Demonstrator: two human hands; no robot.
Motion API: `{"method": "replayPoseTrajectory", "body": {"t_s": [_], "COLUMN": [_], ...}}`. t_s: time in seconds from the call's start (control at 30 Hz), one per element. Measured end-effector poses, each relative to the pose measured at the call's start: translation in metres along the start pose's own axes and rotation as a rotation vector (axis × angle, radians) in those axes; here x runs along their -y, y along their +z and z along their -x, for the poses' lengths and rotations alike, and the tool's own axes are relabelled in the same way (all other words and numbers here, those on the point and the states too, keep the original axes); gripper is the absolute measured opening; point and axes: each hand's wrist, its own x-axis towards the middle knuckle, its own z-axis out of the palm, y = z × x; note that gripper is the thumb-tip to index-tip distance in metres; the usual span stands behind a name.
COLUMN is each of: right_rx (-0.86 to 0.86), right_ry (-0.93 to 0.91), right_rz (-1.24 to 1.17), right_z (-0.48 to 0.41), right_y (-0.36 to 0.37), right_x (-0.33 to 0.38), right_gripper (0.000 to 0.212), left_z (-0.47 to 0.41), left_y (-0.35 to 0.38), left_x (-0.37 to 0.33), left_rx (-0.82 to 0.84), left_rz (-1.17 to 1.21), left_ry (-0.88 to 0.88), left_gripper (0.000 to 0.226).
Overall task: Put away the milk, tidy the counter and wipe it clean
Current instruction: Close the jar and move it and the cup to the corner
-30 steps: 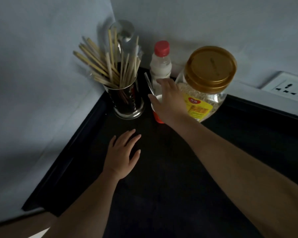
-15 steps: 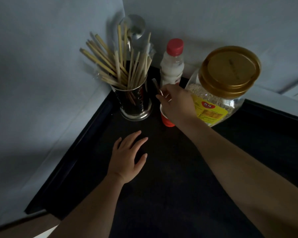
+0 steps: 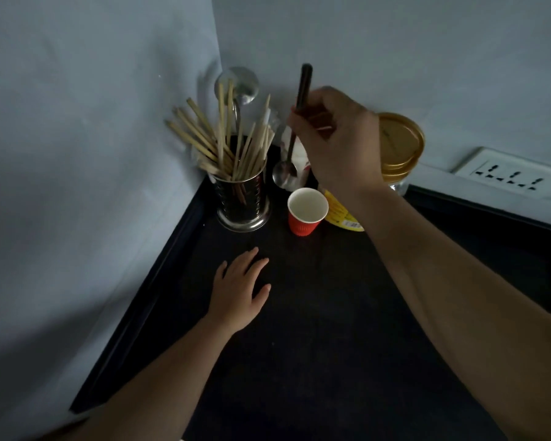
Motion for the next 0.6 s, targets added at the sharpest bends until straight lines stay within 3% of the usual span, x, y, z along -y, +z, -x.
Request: {"method": "replayPoseTrajectory", "body": {"t_s": [0.23, 0.37, 0.5, 0.6], "right_rx": [-0.047, -0.094, 0.025, 0.128], "right_ry": [0.007, 0.054, 0.231, 0.259], "right_rz": [-0.067, -0.059, 0.091, 0.132], "right_z": [-0.015, -0.017, -0.005, 0.015], "right_y": [0.035, 0.058, 0.073, 0.076], "right_x": [0.024, 0.011, -0.015, -0.026], "right_gripper": [0.015, 0.009, 0.012, 0.013], "left_z": [0.004, 0.007, 0.005, 0.004], "left_y": [-0.021, -0.014, -0.014, -0.015], "left_x": [0.050, 0.063, 0.061, 0.063], "left_rx": [-0.035, -0.048, -0.040, -0.027], "left_rz": [-0.103, -0.049, -0.026, -0.025], "left_ry": [0.040, 0.058, 0.056, 0.045], "left_gripper": [0.053, 0.055, 0.054, 0.053]}}
